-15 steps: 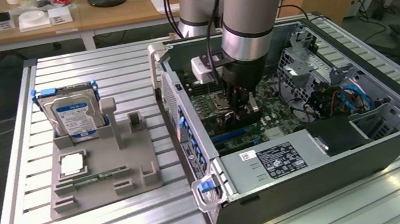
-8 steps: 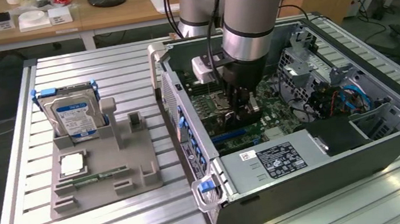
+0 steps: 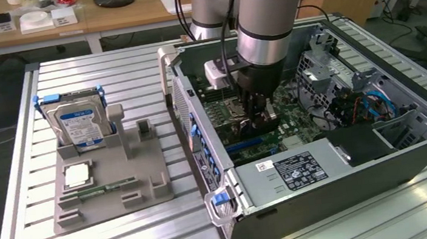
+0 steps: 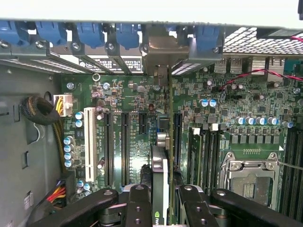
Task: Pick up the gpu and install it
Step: 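Insert the gpu into the slot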
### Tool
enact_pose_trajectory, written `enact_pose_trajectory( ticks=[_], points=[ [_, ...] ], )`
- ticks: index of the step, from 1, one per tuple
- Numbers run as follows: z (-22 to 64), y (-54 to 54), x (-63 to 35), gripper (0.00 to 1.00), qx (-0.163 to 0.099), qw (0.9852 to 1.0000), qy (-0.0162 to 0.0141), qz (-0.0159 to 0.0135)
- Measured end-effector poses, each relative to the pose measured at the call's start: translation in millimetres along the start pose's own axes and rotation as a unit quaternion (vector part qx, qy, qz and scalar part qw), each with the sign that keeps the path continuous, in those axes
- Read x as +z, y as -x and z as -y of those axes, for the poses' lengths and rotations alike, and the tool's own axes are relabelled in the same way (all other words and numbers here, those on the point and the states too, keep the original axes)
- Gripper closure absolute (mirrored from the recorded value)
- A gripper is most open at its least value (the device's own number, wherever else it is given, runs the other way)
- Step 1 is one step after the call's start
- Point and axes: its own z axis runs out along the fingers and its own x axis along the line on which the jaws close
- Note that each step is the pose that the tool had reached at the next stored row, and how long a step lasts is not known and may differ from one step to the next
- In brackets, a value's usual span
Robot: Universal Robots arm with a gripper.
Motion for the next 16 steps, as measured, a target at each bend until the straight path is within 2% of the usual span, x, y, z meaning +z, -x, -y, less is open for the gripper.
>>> enact_pose_trajectory(
  ticks=[11,16],
  points=[
    [1.4,0.0,0.3,0.73,0.000,1.0000,0.0001,0.0000],
    [-1.0,-0.2,2.5,0.73,0.000,1.0000,0.0001,-0.0001]
  ],
)
